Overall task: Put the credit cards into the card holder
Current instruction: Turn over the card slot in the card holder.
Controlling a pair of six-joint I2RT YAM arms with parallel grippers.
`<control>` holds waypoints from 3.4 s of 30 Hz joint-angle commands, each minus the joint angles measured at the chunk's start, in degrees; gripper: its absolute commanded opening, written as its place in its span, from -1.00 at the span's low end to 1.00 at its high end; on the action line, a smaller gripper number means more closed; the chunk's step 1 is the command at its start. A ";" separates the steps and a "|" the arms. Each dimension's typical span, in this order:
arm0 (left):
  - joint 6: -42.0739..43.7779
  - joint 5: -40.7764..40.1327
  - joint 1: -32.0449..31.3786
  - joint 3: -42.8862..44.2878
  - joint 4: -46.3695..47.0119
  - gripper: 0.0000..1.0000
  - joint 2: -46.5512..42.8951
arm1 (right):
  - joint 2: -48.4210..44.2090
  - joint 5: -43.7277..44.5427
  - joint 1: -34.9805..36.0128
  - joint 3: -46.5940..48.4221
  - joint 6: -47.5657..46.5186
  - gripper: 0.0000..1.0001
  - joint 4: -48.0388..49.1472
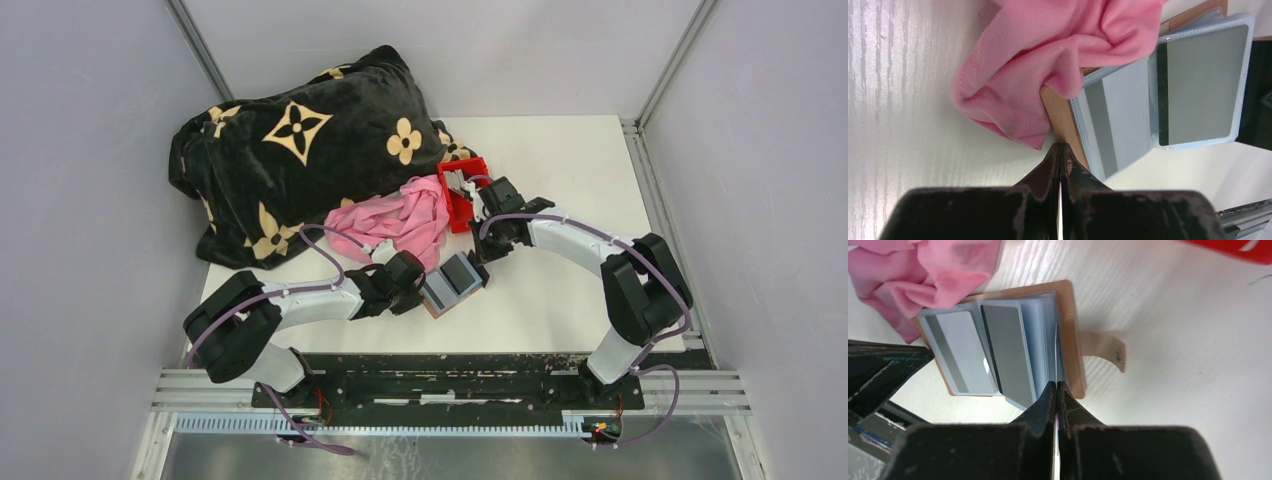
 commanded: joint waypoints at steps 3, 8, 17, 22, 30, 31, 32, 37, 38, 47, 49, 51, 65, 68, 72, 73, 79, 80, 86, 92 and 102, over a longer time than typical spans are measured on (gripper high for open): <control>0.59 -2.01 0.31 -2.24 -5.71 -0.94 2.62 | -3.94 9.61 0.58 3.99 0.33 -0.98 -1.93; 0.59 -2.08 0.22 -2.43 -5.53 -0.94 2.70 | -3.97 10.60 0.63 4.64 0.31 -0.98 -1.93; 0.38 -1.93 0.30 -2.52 -5.10 -0.94 3.31 | -2.13 6.87 1.01 4.02 0.30 -0.98 -0.84; 0.49 -1.91 0.30 -2.39 -5.07 -0.94 3.36 | -1.06 5.27 1.10 2.77 0.33 -0.98 0.13; 0.50 -1.96 0.31 -2.38 -5.14 -0.94 3.58 | -0.39 5.27 1.17 0.84 0.46 -0.98 1.46; 0.50 -1.91 0.38 -2.36 -5.16 -0.94 3.62 | -0.40 5.39 1.20 0.70 0.43 -0.98 1.51; 0.50 -1.91 0.46 -2.35 -5.23 -0.94 3.62 | -0.43 5.48 1.17 0.52 0.34 -0.98 1.52; 0.55 -2.26 0.64 -2.34 -5.62 -0.94 3.63 | -0.35 5.90 1.20 0.27 -0.38 -0.98 1.26; 0.58 -2.34 0.74 -2.32 -5.73 -0.94 3.55 | -0.33 5.74 1.22 0.20 -0.37 -0.98 1.27; 0.93 -2.77 1.54 -2.42 -6.16 -0.94 3.27 | -1.61 1.83 1.22 -0.70 -0.03 -0.98 1.94; 0.94 -2.79 1.64 -2.43 -6.17 -0.94 3.36 | -2.01 0.69 1.23 -0.91 0.03 -0.98 2.04; 1.01 -2.79 1.66 -2.49 -6.04 -0.94 3.45 | -2.33 -0.06 1.31 -1.26 0.10 -0.98 2.26; 1.31 -2.35 1.82 -2.52 -5.63 -0.94 4.31 | -5.69 2.16 2.04 0.77 -0.44 -0.98 -0.49; 1.39 -2.35 1.81 -2.52 -5.52 -0.94 4.32 | -5.39 2.00 2.51 2.45 -0.68 -0.98 -1.53; 1.62 -2.39 1.92 -2.30 -5.60 -0.94 4.41 | -4.94 1.93 3.56 3.24 -0.48 -0.98 -1.49; 1.62 -2.37 1.92 -2.38 -5.60 -0.94 4.41 | -4.71 1.86 3.81 3.41 -0.32 -0.98 -1.39; 1.73 -2.50 1.98 -2.35 -5.47 -0.94 4.45 | -3.63 0.92 6.68 5.03 1.05 -0.98 -0.95; 1.73 -2.49 2.00 -2.30 -5.43 -0.94 4.52 | -3.36 0.87 7.31 5.36 1.30 -0.98 -0.87; 2.06 -2.60 2.26 -2.06 -5.44 -0.94 4.81 | -1.95 0.91 11.08 6.43 2.48 -0.98 -0.30; 1.50 -2.65 2.24 -3.00 -5.59 -0.94 4.12 | -0.30 0.71 12.34 5.27 3.29 -0.98 1.15; 0.85 -3.36 2.25 -3.79 -9.66 -0.94 0.47 | 2.96 -1.19 12.34 3.46 3.90 -0.98 4.60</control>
